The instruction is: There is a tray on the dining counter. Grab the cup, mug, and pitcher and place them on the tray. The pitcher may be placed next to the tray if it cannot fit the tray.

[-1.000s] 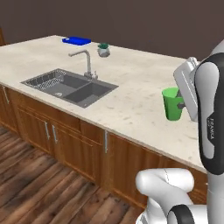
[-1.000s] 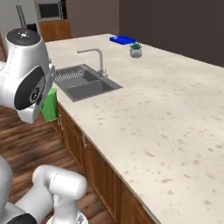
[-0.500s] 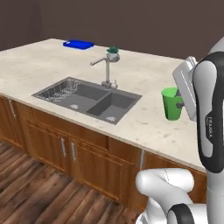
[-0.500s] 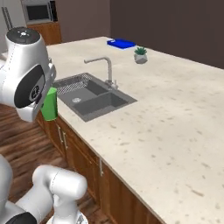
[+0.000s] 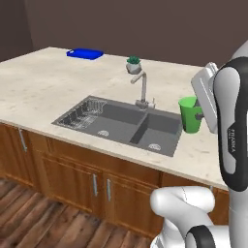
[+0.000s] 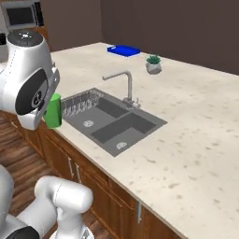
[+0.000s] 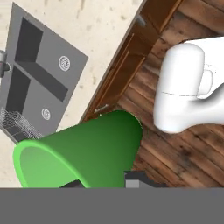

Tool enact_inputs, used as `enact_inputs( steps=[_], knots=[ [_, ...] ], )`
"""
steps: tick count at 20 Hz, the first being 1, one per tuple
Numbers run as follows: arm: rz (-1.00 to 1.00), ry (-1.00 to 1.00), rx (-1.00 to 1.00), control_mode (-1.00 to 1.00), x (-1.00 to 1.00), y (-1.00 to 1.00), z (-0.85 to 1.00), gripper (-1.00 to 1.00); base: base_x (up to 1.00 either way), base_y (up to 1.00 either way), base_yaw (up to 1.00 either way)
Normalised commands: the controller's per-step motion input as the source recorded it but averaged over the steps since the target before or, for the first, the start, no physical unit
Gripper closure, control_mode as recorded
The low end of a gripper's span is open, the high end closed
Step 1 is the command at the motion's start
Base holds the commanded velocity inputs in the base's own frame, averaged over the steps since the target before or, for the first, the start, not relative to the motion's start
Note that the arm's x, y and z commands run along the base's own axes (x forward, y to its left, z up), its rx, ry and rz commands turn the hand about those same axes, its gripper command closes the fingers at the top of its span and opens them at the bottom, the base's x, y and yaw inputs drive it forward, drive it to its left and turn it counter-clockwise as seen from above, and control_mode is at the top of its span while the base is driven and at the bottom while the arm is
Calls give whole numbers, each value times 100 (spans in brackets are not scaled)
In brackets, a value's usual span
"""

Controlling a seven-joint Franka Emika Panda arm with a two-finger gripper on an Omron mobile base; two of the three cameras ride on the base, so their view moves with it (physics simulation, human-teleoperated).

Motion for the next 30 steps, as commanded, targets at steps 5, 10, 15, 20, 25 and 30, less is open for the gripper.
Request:
enact_inputs(
  steps=[5,10,15,20,25,30],
  knots=[
    [0,0,0,100,0,0,0,100,82,100,-27],
    [0,0,0,100,0,0,0,100,86,100,-28],
    [0,0,0,100,0,0,0,100,89,100,-29],
    [0,0,0,100,0,0,0,100,81,100,-30],
    [0,0,0,100,0,0,0,100,50,100,-40],
    [0,0,0,100,0,0,0,100,0,100,-43]
  ],
)
